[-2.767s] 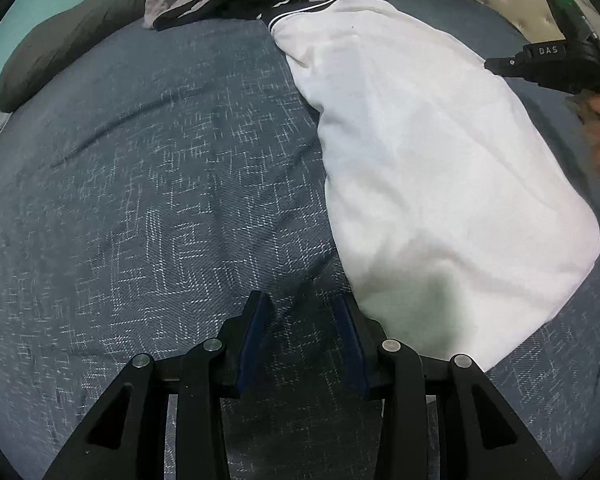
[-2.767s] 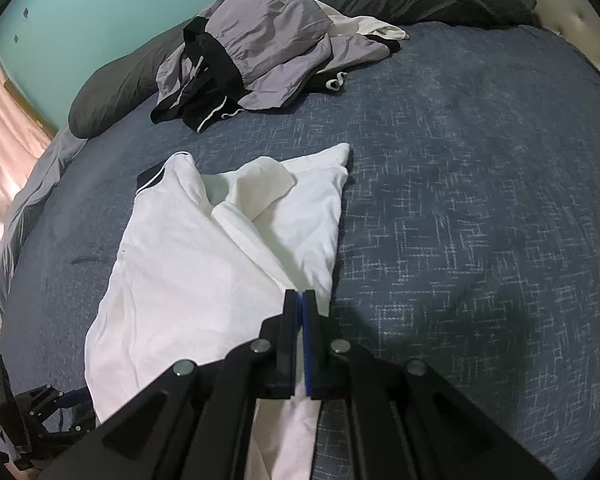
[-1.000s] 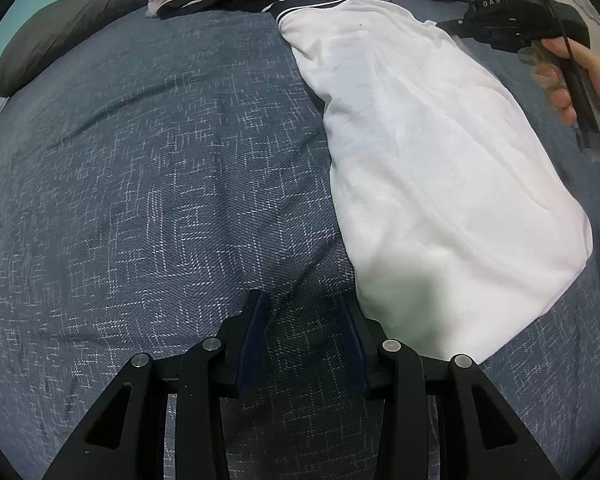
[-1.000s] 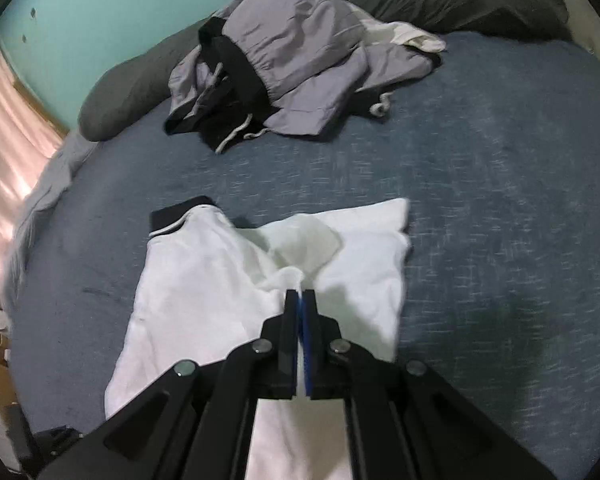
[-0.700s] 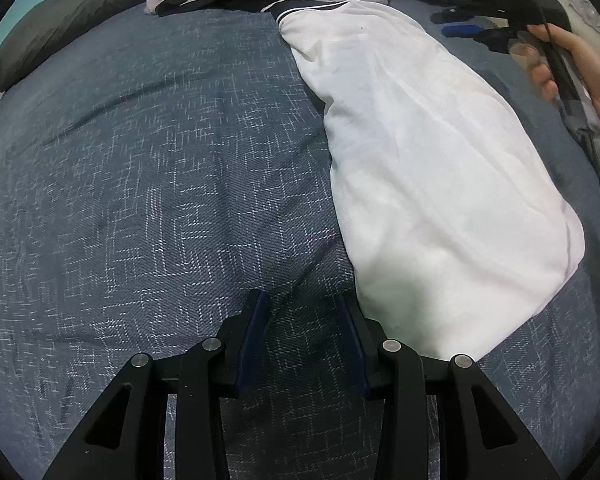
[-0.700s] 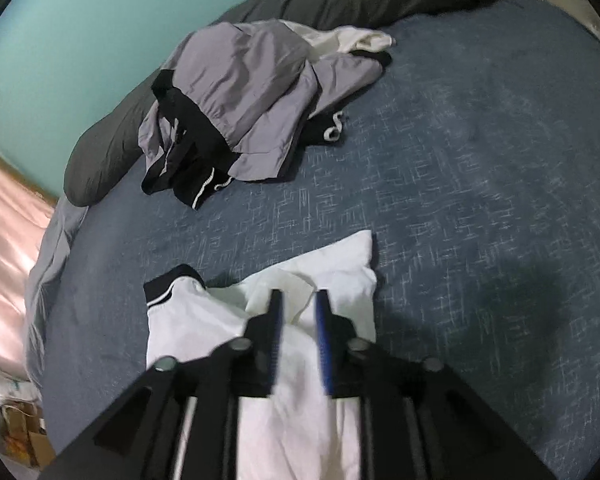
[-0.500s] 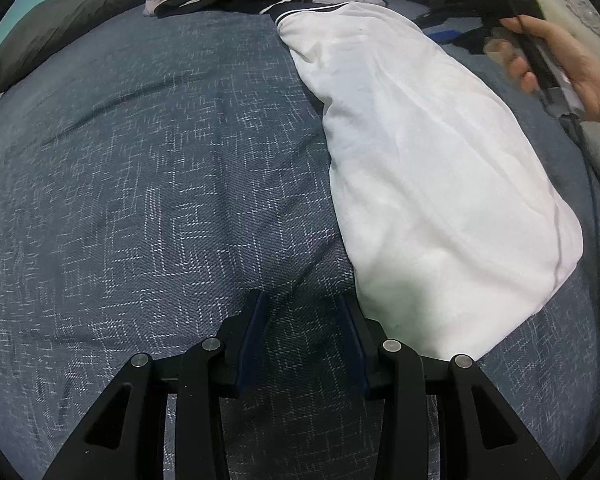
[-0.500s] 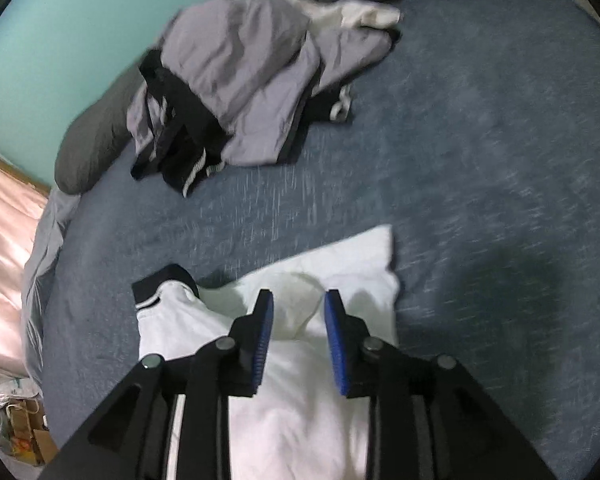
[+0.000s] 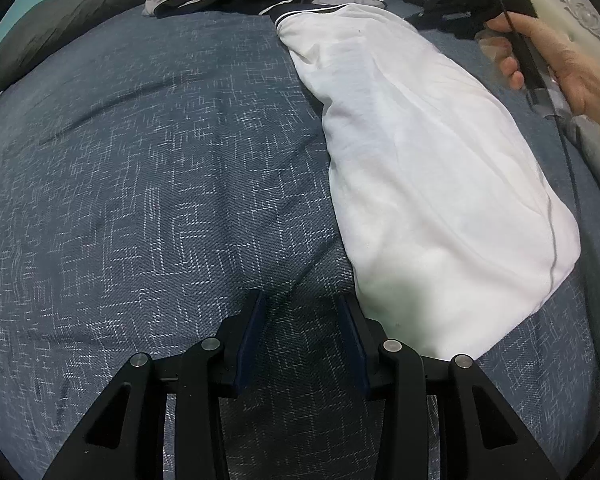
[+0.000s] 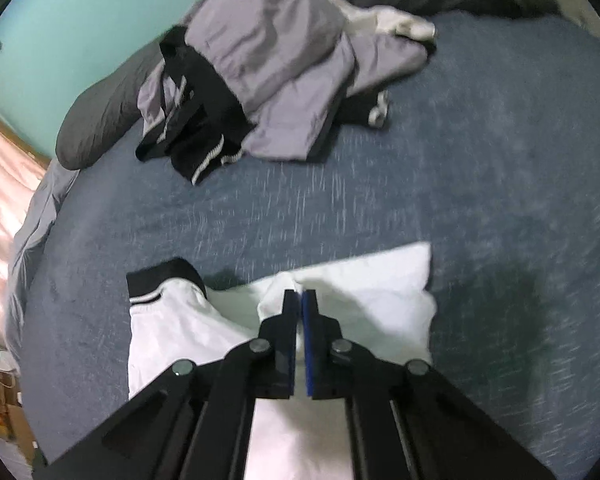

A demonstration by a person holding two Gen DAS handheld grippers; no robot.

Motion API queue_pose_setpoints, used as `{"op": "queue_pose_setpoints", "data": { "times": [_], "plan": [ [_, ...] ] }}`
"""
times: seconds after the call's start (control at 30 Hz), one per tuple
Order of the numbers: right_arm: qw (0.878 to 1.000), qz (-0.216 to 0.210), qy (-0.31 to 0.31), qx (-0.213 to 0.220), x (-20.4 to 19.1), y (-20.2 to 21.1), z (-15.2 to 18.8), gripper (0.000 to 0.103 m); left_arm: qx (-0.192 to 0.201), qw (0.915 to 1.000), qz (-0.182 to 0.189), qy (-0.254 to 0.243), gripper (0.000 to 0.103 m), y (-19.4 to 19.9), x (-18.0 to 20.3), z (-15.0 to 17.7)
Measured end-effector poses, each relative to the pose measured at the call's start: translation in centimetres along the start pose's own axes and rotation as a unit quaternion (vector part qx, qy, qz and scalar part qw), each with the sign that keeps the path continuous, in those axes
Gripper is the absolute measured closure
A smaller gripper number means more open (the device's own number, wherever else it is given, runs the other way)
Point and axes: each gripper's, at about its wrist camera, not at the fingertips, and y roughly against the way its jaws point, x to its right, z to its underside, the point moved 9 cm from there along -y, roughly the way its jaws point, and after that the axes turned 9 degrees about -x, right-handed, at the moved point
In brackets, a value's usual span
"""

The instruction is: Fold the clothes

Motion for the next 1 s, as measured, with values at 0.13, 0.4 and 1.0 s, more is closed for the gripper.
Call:
{"op": "queue_pose_setpoints", "data": {
  "times": [0.13,0.4,1.0],
  "plan": [
    [0.999,0.025,0.019,0.04,0.1,2.7,-1.2,0.101,-0.001,1.0,0.002,0.002,0.062,0.5,0.4,0.6],
    [0.993,0.098,0.05,0.034,0.8,3.3,-2.6,0.101,-0.003,1.0,0.0,0.0,0.062,1.1,0.7,0.9],
    [0.981,0.182,0.06,-0.015,3.9,-1.3,-1.7,0.101,-0.002,1.0,0.0,-0.005,0.062,0.7,0.5,0.8]
  ]
}}
